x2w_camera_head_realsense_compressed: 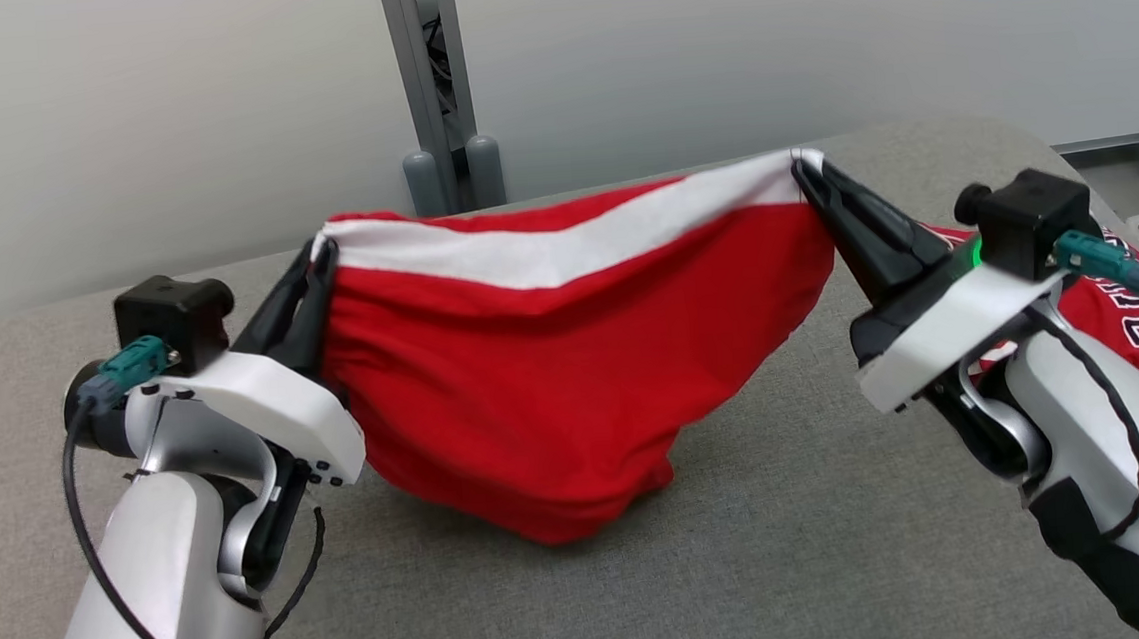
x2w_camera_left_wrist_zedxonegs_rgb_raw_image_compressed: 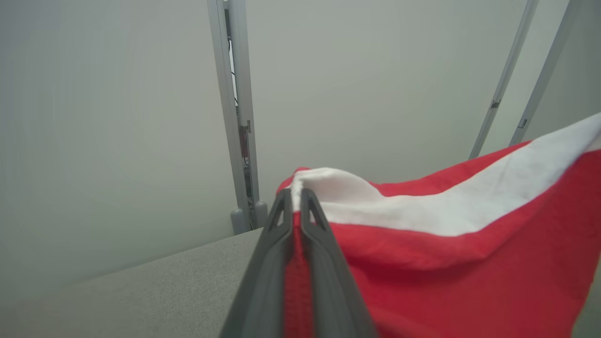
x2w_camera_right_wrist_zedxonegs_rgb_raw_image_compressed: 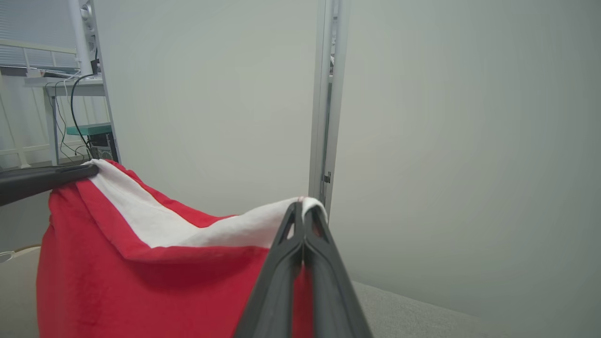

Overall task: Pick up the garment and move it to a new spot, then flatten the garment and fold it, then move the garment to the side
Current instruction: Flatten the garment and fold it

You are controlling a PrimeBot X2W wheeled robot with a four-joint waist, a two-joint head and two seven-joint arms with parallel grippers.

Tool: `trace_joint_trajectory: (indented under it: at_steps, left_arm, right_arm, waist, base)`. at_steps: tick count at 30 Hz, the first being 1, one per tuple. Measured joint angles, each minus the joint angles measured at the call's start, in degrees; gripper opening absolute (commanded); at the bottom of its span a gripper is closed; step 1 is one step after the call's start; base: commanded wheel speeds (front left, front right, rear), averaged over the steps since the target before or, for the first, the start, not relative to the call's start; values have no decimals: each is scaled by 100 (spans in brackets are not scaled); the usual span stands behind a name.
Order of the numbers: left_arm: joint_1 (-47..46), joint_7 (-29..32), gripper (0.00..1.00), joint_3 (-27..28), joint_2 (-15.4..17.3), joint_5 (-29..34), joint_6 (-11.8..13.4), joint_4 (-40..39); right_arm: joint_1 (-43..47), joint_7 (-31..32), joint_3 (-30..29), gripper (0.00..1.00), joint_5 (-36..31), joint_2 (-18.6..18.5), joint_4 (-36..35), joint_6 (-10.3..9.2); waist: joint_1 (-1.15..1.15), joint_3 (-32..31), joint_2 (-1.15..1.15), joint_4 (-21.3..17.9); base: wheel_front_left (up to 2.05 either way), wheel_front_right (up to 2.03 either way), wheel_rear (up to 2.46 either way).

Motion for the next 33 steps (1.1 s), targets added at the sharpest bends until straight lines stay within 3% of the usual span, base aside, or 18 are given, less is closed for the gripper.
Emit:
trace_joint_trajectory:
  at_steps: [5,10,16,19,23,27,33]
  left_arm:
    - [-152,-248,0,202,-57,-47,199,-179]
    - [-647,-110,0,207,-47,-54,222,-212]
    - [-1742,140,0,165,-45,-57,179,107]
    - [-3027,141,0,179,-115,-76,142,658]
    - [-4306,-432,0,244,-180,122,212,1333]
    - [-5254,-1311,0,311,-293,222,293,1974]
    - [-5762,-2185,0,300,-457,238,174,2803]
  right_arm:
    - [-338,97,-322,0,-400,129,-26,1]
    - [-937,328,-548,0,-713,158,-1,1]
    - [-1972,522,-489,0,-837,120,196,1]
    - [-3207,478,-247,0,-951,114,684,1]
    - [-4441,82,-201,0,-1194,315,1467,1]
    - [-5322,-143,-579,0,-1730,611,2057,1]
    - [-5104,-185,-1660,0,-2599,943,1438,1]
  waist:
    - [0,34,0,9]
    - [0,290,0,11]
    - [0,758,0,28]
    - [0,1263,0,42]
    - [0,1801,0,47]
    - [0,2293,0,39]
    - [0,2832,0,89]
  base:
    - [0,0,0]
    - [0,0,0]
    - [0,0,0]
    - [0,0,0]
    - [0,0,0]
    - [0,0,0]
    - [0,0,0]
